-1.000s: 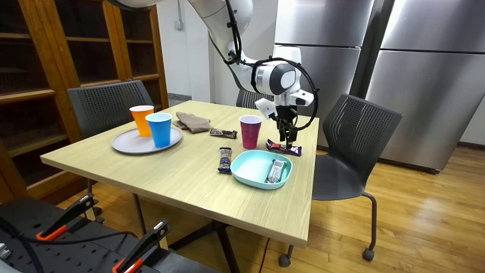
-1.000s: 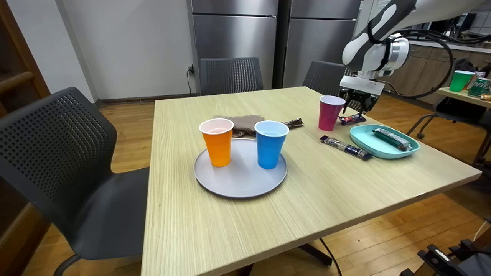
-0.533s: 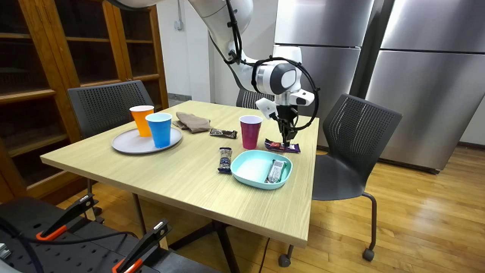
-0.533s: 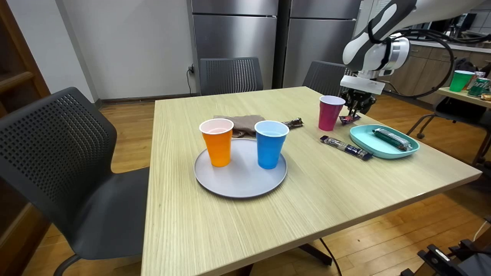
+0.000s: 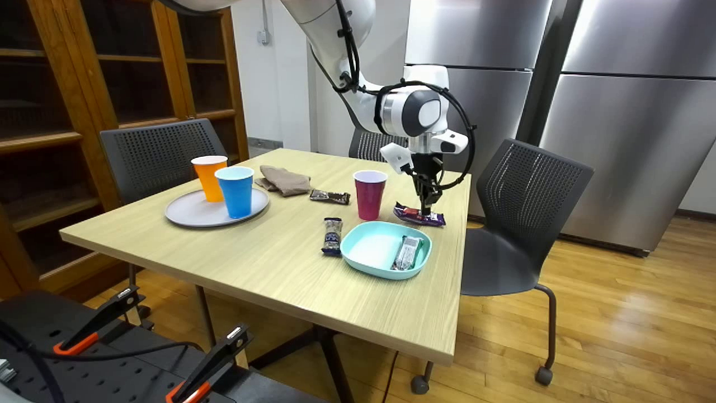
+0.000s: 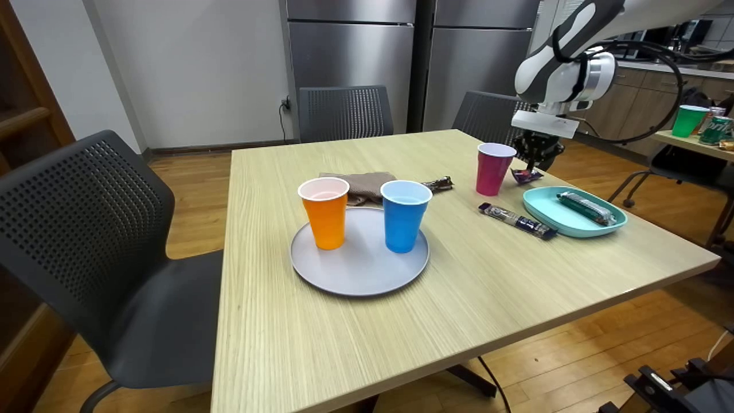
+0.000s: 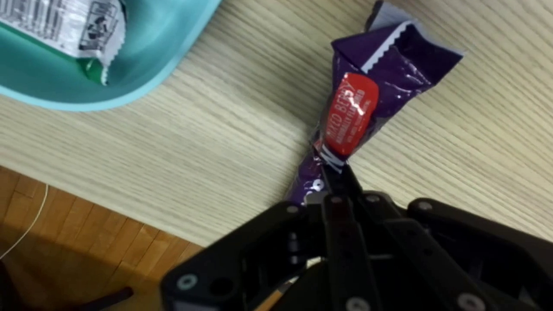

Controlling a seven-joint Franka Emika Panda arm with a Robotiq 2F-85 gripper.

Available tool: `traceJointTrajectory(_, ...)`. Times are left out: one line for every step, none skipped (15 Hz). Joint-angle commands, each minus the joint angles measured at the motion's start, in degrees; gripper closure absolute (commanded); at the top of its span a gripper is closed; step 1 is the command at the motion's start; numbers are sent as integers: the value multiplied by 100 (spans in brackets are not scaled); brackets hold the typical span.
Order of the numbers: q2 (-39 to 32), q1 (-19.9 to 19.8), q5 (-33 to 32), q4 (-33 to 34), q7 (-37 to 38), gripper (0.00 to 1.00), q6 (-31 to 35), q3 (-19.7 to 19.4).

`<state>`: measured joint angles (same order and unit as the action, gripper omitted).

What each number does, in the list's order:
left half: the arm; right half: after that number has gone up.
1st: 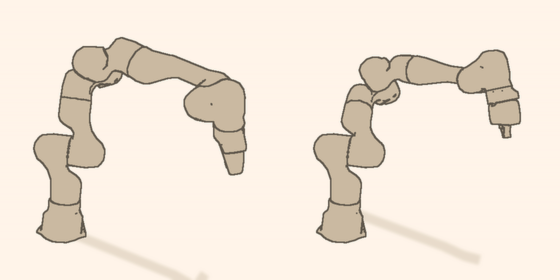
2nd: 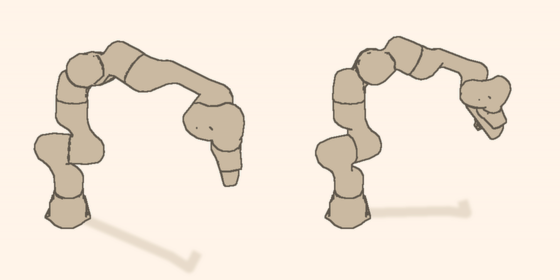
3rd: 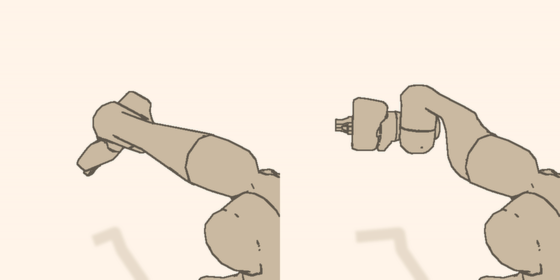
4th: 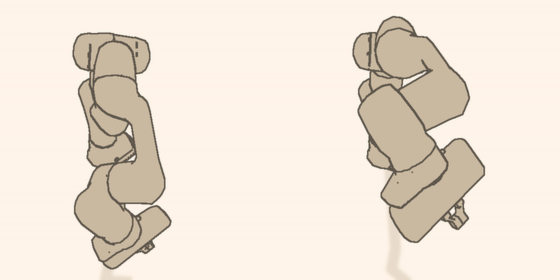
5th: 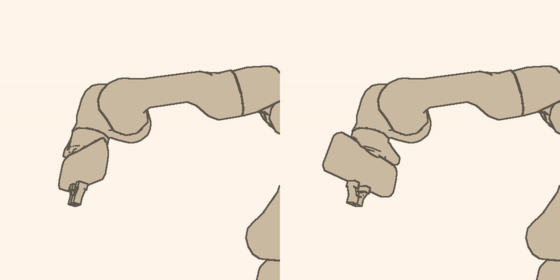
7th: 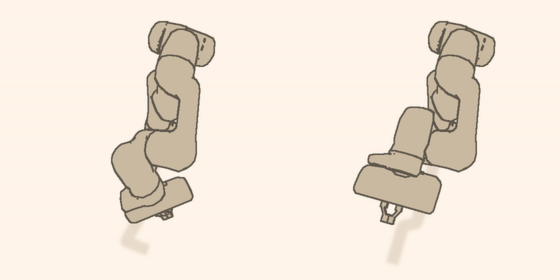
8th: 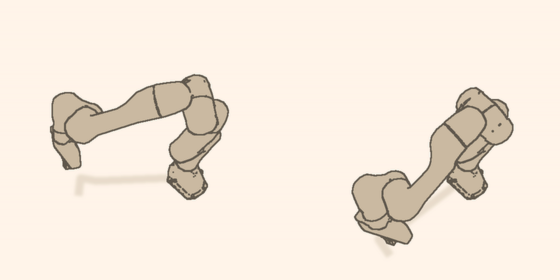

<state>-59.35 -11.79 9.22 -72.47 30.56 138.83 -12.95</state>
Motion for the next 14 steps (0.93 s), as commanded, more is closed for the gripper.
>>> traceJointTrajectory(299, 39, -51, -126, -67, 100, -258, -100)
traceJointTrajectory(354, 33, -73, -157, -114, 100, -270, -115)
traceJointTrajectory(420, 22, -102, -201, -200, 100, -280, -118)
traceJointTrajectory(486, 28, -134, -255, -270, 100, -269, -132)
traceJointTrajectory(586, 32, -183, -365, -399, 100, -219, -144)
traceJointTrajectory(672, 38, -236, -470, -528, 100, -155, -154)
traceJointTrajectory(757, 48, -294, -587, -655, 100, -89, -170)
traceJointTrajectory(854, 59, -357, -714, -775, 100, -53, -181)
traceJointTrajectory(962, 63, -435, -883, -913, 100, 35, -192)
traceJointTrajectory(1070, 53, -497, -1052, -1056, 100, 120, -182)
traceJointTrajectory(1172, 43, -567, -1239, -1230, 100, 214, -177)
traceJointTrajectory(1268, 50, -645, -1423, -1376, 100, 346, -185)
traceJointTrajectory(1367, 26, -707, -1615, -1569, 100, 484, -158)
traceJointTrajectory(1459, 33, -768, -1805, -1698, 100, 617, -160)
